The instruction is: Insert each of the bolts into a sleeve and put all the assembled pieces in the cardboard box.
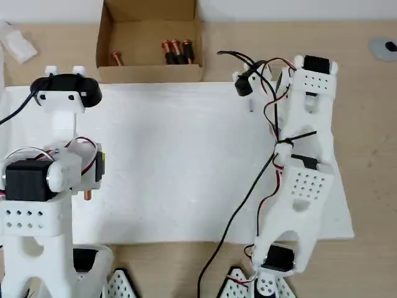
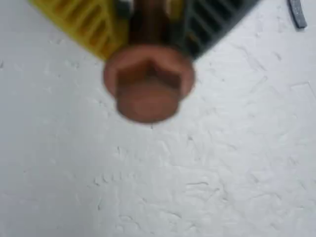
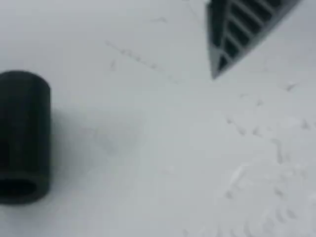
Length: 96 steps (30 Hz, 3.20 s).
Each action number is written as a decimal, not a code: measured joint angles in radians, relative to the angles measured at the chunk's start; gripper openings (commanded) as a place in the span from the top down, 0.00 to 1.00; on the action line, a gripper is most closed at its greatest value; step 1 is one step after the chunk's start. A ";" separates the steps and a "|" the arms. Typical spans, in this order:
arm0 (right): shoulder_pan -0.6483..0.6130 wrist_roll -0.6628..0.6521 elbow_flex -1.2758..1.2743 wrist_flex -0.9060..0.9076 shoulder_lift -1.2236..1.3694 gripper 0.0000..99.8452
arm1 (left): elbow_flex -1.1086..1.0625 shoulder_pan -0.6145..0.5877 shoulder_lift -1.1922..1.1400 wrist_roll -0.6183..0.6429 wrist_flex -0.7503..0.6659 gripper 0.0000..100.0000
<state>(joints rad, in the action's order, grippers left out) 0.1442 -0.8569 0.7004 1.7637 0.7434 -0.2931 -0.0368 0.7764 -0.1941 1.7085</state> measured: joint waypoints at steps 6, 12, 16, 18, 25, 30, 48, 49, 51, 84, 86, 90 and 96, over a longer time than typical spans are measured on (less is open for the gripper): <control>0.002 0.000 0.000 0.000 0.002 0.55 | 0.000 0.000 0.000 0.000 0.000 0.99; 0.002 0.000 0.012 0.000 0.041 0.68 | 0.000 0.000 0.000 0.000 0.000 0.99; 0.002 0.000 0.061 0.000 0.101 0.71 | 0.000 0.000 0.000 0.000 0.000 0.99; 0.002 0.000 0.086 0.000 0.127 0.71 | 0.000 0.000 0.000 0.000 0.000 0.99; 0.002 -0.003 0.152 0.002 0.170 0.71 | 0.000 0.000 0.000 0.000 0.000 0.99; -0.002 -0.006 0.155 0.003 0.172 0.71 | 0.000 0.000 0.000 0.000 0.000 0.99; -0.040 0.000 0.164 0.003 0.172 0.81 | 0.000 0.000 0.000 0.000 0.000 0.99; -0.043 0.000 0.164 0.003 0.172 0.81 | 0.000 0.000 0.000 0.000 0.000 0.99; -0.048 0.000 0.164 0.003 0.172 0.81 | 0.000 0.000 0.000 0.000 0.000 0.99; -0.072 0.002 0.150 0.003 0.172 0.99 | 0.000 -0.037 0.000 0.000 0.003 0.99; -0.072 0.005 0.150 0.003 0.172 0.99 | 0.000 -0.037 0.000 0.000 0.003 0.99; -0.074 0.060 0.170 0.003 0.173 0.99 | 0.000 -0.037 0.000 0.000 0.003 0.99; -0.075 0.261 0.302 0.003 0.115 0.99 | 0.031 -0.040 -0.002 0.000 0.003 0.99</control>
<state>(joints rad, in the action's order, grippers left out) 0.0690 -0.5961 1.0027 1.7668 0.8585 -0.2624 -0.0767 0.7748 -0.1941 1.7116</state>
